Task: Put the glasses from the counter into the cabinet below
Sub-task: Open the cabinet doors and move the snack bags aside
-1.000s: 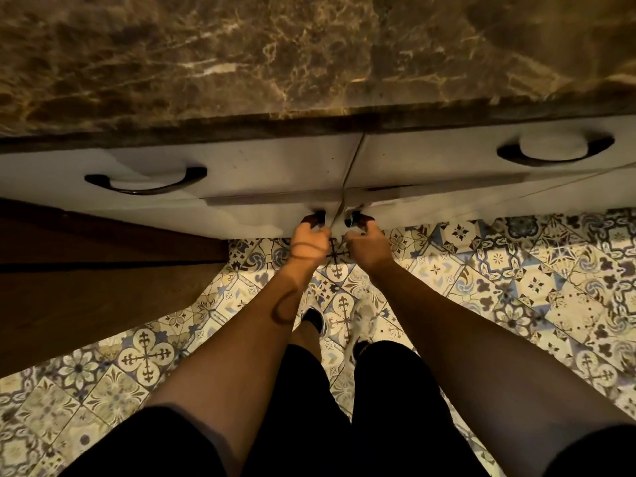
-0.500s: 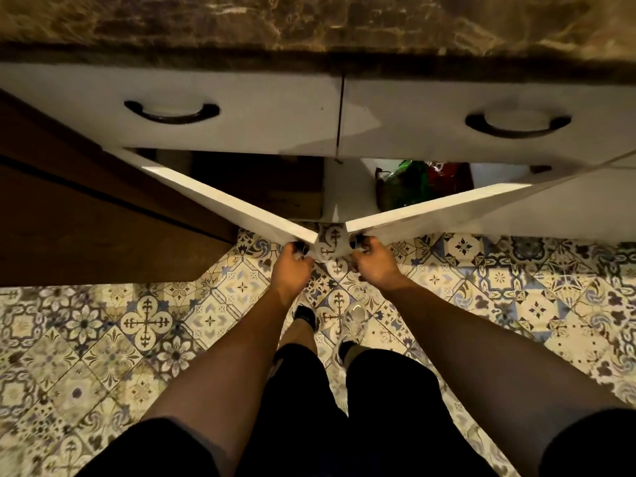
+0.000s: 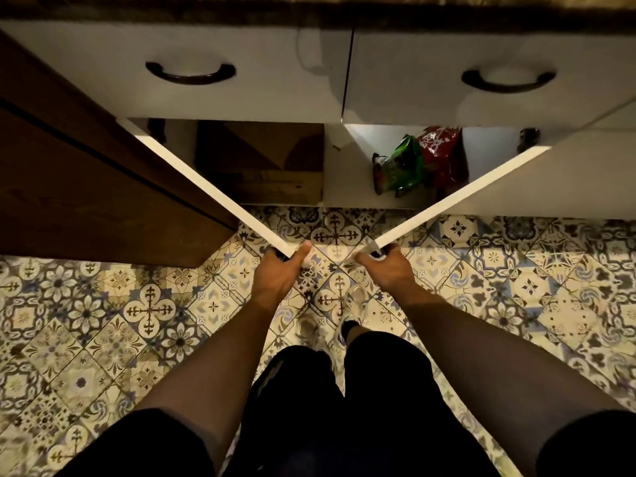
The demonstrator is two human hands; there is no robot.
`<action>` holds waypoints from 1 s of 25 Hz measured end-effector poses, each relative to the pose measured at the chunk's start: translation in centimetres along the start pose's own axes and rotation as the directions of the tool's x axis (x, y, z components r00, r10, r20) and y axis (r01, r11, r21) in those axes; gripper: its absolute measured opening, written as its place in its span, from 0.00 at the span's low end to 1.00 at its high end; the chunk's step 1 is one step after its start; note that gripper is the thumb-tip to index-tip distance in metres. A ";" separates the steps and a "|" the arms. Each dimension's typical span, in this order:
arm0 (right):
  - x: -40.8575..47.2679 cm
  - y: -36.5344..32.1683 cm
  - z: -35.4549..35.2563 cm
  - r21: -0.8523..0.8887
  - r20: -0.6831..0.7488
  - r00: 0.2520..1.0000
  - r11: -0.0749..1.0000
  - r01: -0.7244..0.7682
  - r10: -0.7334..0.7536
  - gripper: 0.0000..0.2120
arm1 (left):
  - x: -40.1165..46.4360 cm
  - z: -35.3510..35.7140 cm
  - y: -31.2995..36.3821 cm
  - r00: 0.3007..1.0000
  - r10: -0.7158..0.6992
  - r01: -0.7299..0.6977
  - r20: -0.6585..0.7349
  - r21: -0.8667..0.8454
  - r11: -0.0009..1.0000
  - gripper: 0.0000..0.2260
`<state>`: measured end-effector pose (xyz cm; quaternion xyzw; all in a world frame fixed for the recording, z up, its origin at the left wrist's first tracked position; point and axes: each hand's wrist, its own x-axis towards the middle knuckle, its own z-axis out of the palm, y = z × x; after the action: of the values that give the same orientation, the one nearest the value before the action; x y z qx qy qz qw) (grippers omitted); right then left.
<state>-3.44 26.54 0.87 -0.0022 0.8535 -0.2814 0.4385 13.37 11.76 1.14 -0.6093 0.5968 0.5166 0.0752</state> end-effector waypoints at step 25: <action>-7.6 11.6 -5.7 0.592 -0.155 0.873 0.751 -0.293 0.463 0.11 | -4.7 -11.1 -14.2 0.860 -0.463 0.263 -0.216 -0.589 0.764 0.13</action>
<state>-0.20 40.97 3.54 0.3401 0.7729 -0.4159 0.3376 31.91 10.84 2.10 -0.7922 0.2982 0.5217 -0.1064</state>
